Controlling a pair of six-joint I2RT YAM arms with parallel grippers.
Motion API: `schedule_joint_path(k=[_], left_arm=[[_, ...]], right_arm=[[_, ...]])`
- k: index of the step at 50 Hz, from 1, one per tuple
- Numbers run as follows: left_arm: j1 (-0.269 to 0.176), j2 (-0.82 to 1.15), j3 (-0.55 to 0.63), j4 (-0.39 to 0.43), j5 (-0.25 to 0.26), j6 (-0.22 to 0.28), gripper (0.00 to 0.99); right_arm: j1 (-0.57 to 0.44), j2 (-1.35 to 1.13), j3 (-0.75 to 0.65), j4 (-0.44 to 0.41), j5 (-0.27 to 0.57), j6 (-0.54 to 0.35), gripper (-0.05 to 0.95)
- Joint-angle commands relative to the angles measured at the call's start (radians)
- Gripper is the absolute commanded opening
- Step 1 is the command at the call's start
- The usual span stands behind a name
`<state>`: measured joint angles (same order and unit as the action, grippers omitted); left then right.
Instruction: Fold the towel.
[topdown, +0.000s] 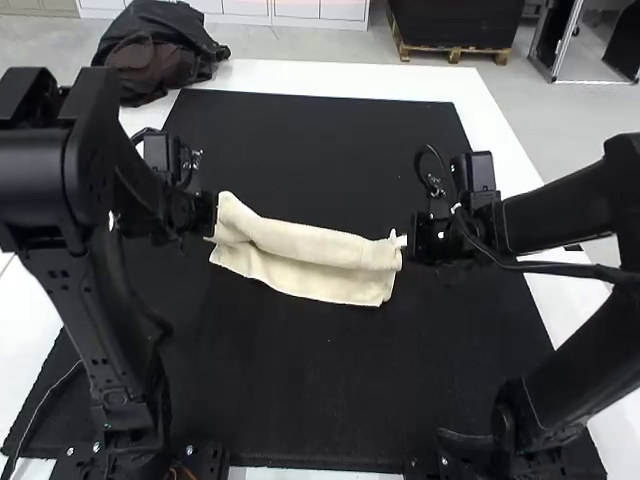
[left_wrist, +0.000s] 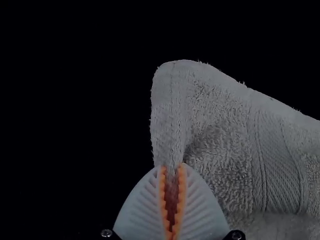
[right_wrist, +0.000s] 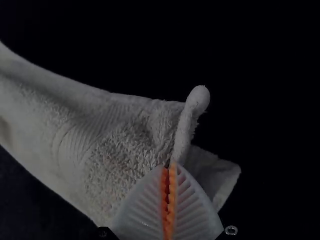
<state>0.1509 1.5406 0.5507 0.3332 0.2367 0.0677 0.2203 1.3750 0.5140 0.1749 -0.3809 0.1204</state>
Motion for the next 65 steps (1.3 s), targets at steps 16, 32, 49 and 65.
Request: schedule_joint_path(k=[16,32,49,65], left_arm=[[0.013,-0.033,-0.107,0.07,0.003,0.015,0.025],[0.007,-0.023,-0.179,0.155,-0.002,0.03,0.025],[0.01,0.069,-0.225,0.268,-0.027,0.043,0.157],[0.012,0.081,-0.222,0.329,-0.05,0.021,0.972]], right_arm=[[-0.006,-0.004,-0.049,-0.002,-0.041,-0.013,-0.02],[-0.018,0.099,-0.065,0.0,-0.041,-0.074,-0.02],[-0.055,0.177,-0.08,0.061,-0.001,-0.116,0.14],[-0.124,0.177,-0.077,0.06,-0.021,-0.117,0.86]])
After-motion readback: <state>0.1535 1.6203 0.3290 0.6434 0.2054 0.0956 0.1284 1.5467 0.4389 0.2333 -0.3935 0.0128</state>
